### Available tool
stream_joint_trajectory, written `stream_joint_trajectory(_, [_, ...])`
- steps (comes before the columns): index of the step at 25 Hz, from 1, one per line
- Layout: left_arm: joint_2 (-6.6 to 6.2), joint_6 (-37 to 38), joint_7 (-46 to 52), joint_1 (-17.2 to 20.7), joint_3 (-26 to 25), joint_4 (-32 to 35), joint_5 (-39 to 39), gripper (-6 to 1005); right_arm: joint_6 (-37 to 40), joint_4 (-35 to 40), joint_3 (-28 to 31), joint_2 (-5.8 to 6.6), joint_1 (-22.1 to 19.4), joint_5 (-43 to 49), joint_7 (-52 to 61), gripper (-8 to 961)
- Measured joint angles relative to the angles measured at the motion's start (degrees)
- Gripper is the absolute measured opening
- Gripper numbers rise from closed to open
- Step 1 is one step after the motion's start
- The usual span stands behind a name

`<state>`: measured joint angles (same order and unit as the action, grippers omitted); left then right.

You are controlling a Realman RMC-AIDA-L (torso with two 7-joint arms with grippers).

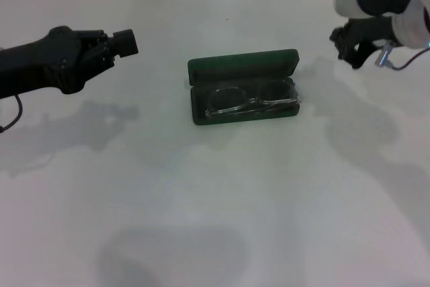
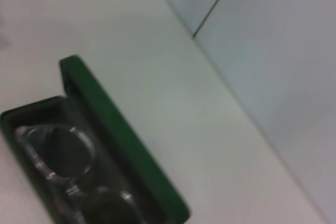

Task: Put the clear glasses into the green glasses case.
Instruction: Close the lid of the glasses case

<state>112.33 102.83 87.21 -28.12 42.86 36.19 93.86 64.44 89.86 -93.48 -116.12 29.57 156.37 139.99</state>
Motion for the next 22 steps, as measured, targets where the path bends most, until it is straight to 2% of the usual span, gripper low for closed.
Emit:
stream_joint_trajectory(6, [0.03,0.01,-0.5,1.33,0.04,-0.04,0.93,48,6.32,-4.24,-0.23,0.02,5.33,0.27,3.59,11])
stream_joint_trajectory(11, [0.61,0.04,-0.81,1.7,0.03,-0.07,2.23,48,8.52,-9.32,-0.54,-0.02,8.89,0.06,4.54,11])
stream_joint_trajectory(22, [1.24,0.07,-0.82,0.94,0.03,-0.07,3.78,48,5.7,-17.07,-1.11,0.0,10.85,-3.11,3.53,11])
